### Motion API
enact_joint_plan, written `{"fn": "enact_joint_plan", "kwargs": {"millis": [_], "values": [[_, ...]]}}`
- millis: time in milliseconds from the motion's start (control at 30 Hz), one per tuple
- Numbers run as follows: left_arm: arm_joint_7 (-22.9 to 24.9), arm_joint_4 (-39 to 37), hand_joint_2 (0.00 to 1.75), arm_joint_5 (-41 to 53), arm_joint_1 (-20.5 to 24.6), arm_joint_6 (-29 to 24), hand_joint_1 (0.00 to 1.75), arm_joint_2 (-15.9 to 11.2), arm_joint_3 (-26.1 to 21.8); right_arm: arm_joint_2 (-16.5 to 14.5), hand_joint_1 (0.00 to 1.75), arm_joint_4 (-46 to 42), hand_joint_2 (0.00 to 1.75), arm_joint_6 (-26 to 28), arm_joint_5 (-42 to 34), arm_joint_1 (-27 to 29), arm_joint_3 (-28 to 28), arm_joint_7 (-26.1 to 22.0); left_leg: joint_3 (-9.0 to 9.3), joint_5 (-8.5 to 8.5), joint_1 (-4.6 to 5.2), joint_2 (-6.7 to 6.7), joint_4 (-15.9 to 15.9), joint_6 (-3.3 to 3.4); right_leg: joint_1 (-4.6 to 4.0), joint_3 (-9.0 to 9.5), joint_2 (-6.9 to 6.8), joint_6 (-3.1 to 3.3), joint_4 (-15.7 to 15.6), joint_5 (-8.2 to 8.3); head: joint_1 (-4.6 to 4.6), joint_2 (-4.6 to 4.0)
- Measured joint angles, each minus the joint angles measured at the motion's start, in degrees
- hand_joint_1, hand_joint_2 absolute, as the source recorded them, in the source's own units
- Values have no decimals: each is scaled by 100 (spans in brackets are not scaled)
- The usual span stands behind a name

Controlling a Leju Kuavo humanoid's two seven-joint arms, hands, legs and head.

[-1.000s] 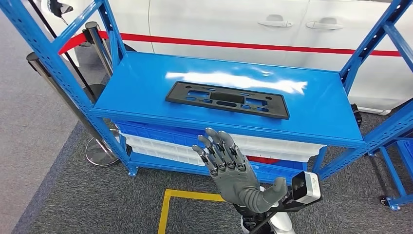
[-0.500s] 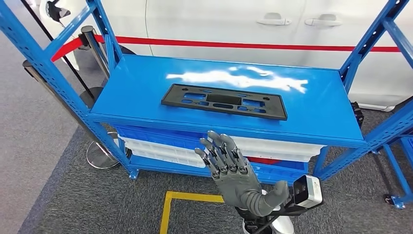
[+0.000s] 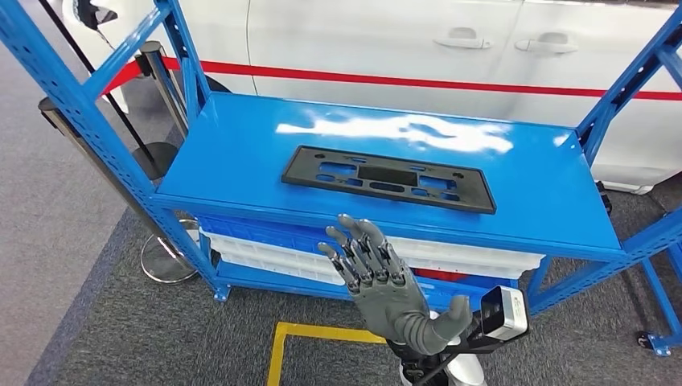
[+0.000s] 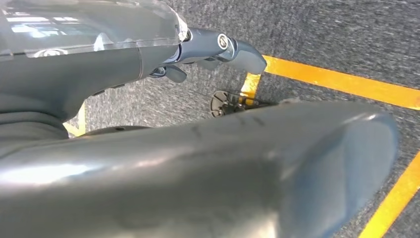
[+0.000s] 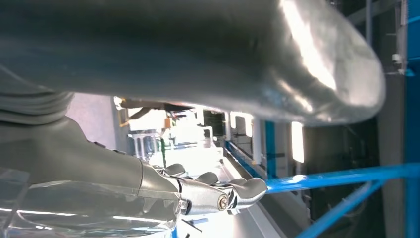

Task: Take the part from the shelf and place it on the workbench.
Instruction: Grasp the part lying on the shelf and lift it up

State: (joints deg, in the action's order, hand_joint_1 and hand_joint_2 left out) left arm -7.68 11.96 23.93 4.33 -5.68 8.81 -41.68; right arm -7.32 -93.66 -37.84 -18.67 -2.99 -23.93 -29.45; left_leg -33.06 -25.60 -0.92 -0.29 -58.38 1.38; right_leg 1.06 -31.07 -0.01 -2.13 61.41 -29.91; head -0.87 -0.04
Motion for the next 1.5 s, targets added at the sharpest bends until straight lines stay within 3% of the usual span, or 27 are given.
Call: {"fn": "enact_joint_plan", "kwargs": {"millis": [100,133,167,200,267,300,367,467,500,567,633,667,700,767,833,900,1000,1067,1133,1167,1200,1267,1333,1400,1500], "values": [[5,0,0,4,1,-1,0,-1,0,5,0,5,0,15,20,15,0,27,68,-64,25,-1,8,71,-6,-653,2,-11,1032,-399,2,0],[10,0,0,4,-1,-2,0,-1,0,7,0,10,0,32,29,21,0,31,96,-91,42,-3,8,81,-11,-846,2,-4,1259,-427,2,0],[16,0,0,5,-4,-3,0,-1,0,8,0,14,0,54,37,22,0,38,136,-124,59,-7,8,87,-20,-949,2,18,1294,-337,2,0],[22,0,0,5,-7,-4,0,-1,0,8,0,16,0,77,48,21,0,46,189,-161,79,-12,9,89,-38,-948,2,54,1126,-134,2,0],[28,-2,0,8,-9,-3,0,5,0,8,0,18,0,115,60,16,0,64,304,-239,110,-19,15,82,-100,-712,-1,183,383,397,2,0],[29,-5,0,8,-7,-2,0,10,-1,8,0,20,0,131,65,11,0,79,339,-271,120,-26,21,67,-134,-605,-2,244,68,494,-2,0],[33,-11,0,10,8,-1,0,19,-2,8,0,25,0,157,69,7,0,107,374,-307,129,-22,16,8,-177,-509,2,334,-216,493,-6,0],[37,-13,0,11,11,-1,0,15,-2,4,0,33,0,189,81,3,2,137,414,-334,146,2,-174,-81,-126,-330,9,406,-343,526,-13,1],[38,-13,0,13,13,0,0,14,-2,2,0,39,0,200,85,-8,4,144,346,-395,143,5,-355,-101,-102,-253,3,419,-367,520,-29,1],[38,-13,0,22,22,1,0,13,-2,0,0,57,0,225,93,-31,7,152,0,-627,112,6,-938,-158,-88,-171,-6,431,-385,487,-61,0],[39,-13,0,46,21,4,0,13,-2,-1,0,84,0,271,106,-39,8,161,-417,-860,58,8,-1437,-245,-86,-139,3,424,-382,434,-69,0],[42,-13,0,58,12,10,0,13,-2,-1,0,99,0,312,114,-38,9,170,-528,-851,33,9,-1478,-282,-82,-113,13,412,-379,404,-71,0],[45,-13,0,73,4,20,0,11,-2,-1,0,110,0,360,126,-38,9,186,-544,-705,9,11,-1326,-308,-75,-76,23,396,-373,369,-70,0],[48,-14,0,89,-5,47,0,7,-2,0,0,121,0,454,153,-38,7,218,-350,-152,-27,19,-609,-326,-62,11,29,346,-353,286,-67,0],[50,-17,0,97,3,68,0,4,-2,0,0,125,0,501,166,-38,5,230,-212,96,-10,33,-108,-274,-64,50,23,279,-325,212,-67,0],[51,-20,0,99,9,78,0,1,-2,0,0,130,0,510,167,-39,5,229,-212,67,26,35,-64,-165,-74,58,15,204,-323,162,-67,0],[51,-20,0,104,11,81,0,4,-2,-1,0,125,0,510,166,-51,4,227,-139,119,-2,30,-15,-35,-66,47,7,102,-196,33,-62,0],[52,-20,0,113,22,83,0,6,-2,1,0,125,0,530,166,-50,4,227,-97,98,-13,32,13,23,-49,-257,6,56,385,-237,-57,0],[75,-20,0,125,25,77,0,6,-2,4,0,127,0,574,162,-32,4,231,-65,53,-7,27,11,50,-37,-737,5,28,1135,-472,-56,0],[96,-20,0,130,21,71,0,6,-2,7,0,128,0,595,153,-23,4,237,-37,28,-5,22,11,49,-32,-887,5,23,1302,-441,-57,0],[118,-20,0,132,17,63,0,7,-3,8,0,130,0,606,139,-17,4,242,4,-2,-4,16,10,43,-30,-925,4,28,1245,-287,-57,0],[146,-21,0,133,9,42,0,17,-4,10,0,140,0,611,103,-19,-1,250,106,-68,-3,2,12,18,-33,-698,4,70,562,237,-55,0],[161,-23,0,133,11,9,0,36,-5,11,0,166,0,608,80,-27,-11,250,169,-130,16,-8,12,-33,-64,-440,4,130,-91,535,-56,0],[181,-24,0,128,18,-19,0,44,-11,12,0,198,0,603,72,-22,-21,241,188,-163,30,-13,30,-99,-96,-378,13,174,-267,527,-58,0],[208,-24,0,90,23,-35,0,41,-42,14,0,244,0,573,78,6,-33,196,190,-260,29,-4,-49,-190,-53,-323,26,256,-339,518,-63,0]]}}
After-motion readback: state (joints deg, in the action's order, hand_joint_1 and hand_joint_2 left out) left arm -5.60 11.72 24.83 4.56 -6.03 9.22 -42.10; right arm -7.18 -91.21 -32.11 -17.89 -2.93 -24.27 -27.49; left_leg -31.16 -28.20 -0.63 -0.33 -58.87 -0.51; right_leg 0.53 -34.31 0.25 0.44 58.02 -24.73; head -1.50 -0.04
